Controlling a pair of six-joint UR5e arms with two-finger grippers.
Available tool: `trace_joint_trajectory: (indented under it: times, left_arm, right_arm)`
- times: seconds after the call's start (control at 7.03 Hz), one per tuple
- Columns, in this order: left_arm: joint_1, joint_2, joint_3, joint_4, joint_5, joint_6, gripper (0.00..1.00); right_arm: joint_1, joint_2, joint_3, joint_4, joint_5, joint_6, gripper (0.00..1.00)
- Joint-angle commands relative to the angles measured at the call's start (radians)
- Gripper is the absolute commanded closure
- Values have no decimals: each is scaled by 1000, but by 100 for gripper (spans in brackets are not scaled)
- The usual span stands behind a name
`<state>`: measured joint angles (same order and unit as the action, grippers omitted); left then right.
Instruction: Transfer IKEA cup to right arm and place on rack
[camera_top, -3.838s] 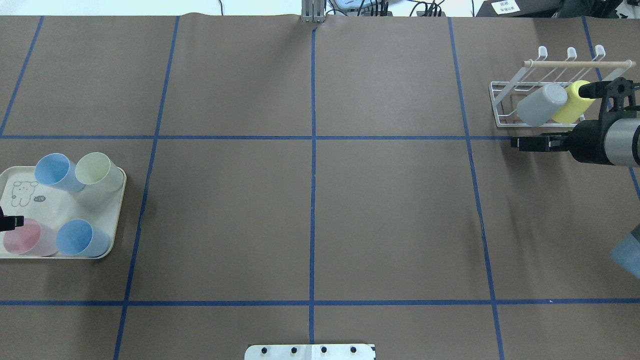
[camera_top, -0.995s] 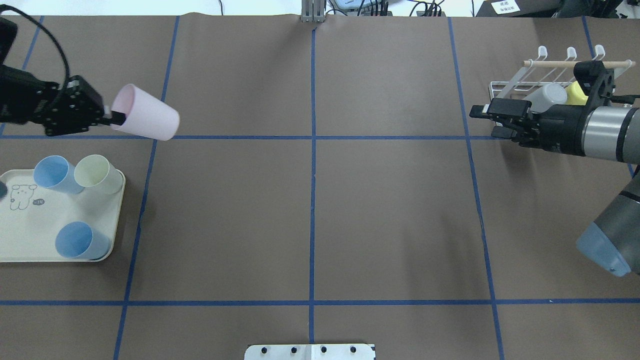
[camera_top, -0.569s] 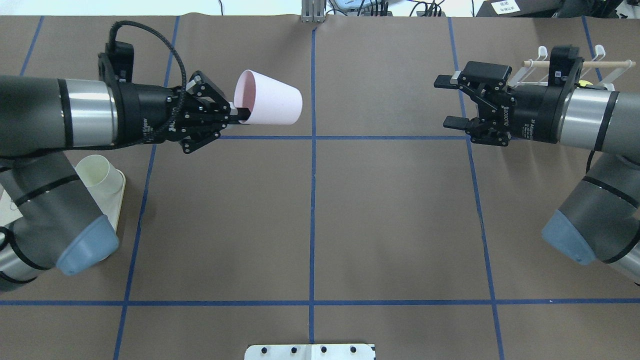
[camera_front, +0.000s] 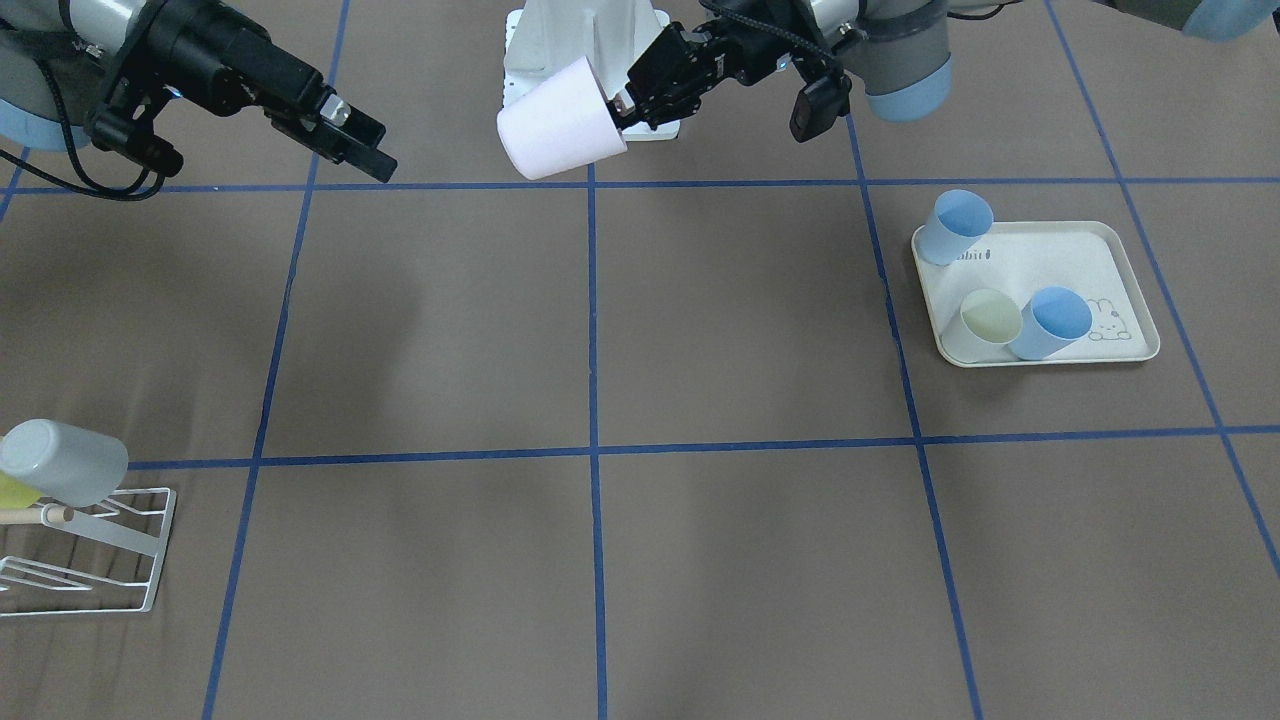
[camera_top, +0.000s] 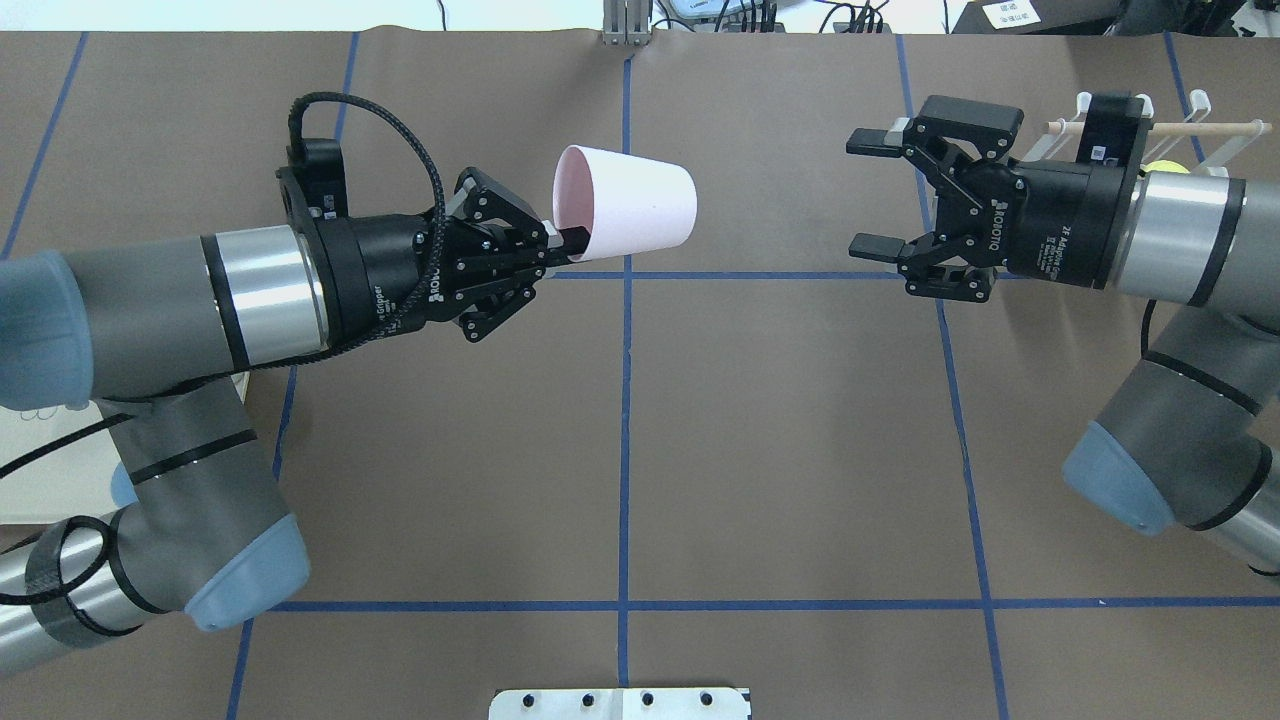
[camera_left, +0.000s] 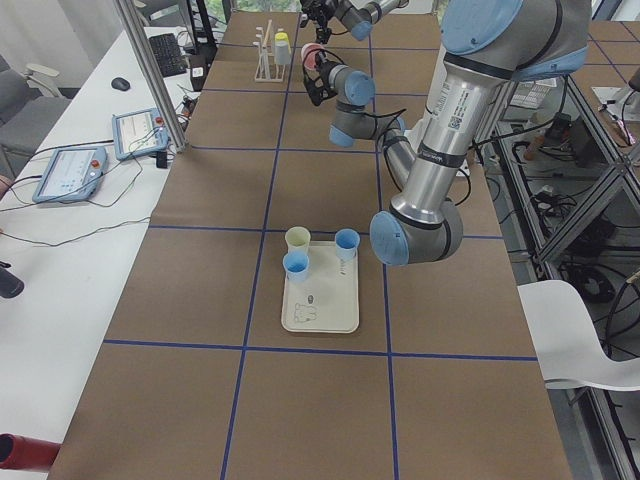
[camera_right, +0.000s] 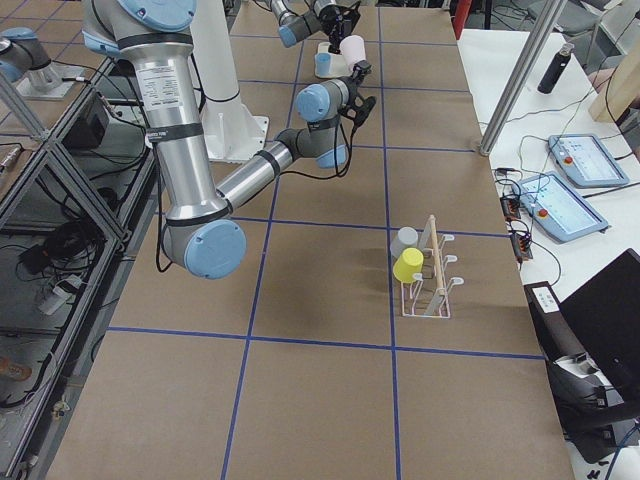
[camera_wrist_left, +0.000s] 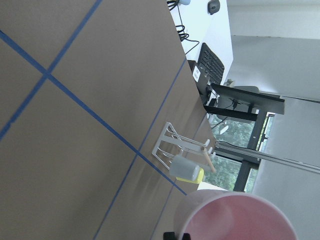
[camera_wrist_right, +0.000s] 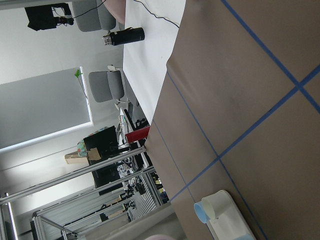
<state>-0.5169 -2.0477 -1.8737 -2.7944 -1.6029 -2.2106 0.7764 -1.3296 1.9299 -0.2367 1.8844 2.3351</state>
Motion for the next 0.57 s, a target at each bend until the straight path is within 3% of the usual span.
trace_joint_trajectory:
  times: [0.0, 0.43]
  left_arm:
    - [28, -61, 48, -14, 43, 0, 100]
    - [38, -144, 129, -13, 49, 11, 100]
  right_arm:
    - [-20, 23, 1, -1, -22, 27, 0]
    - [-48, 24, 0, -1, -48, 27, 0]
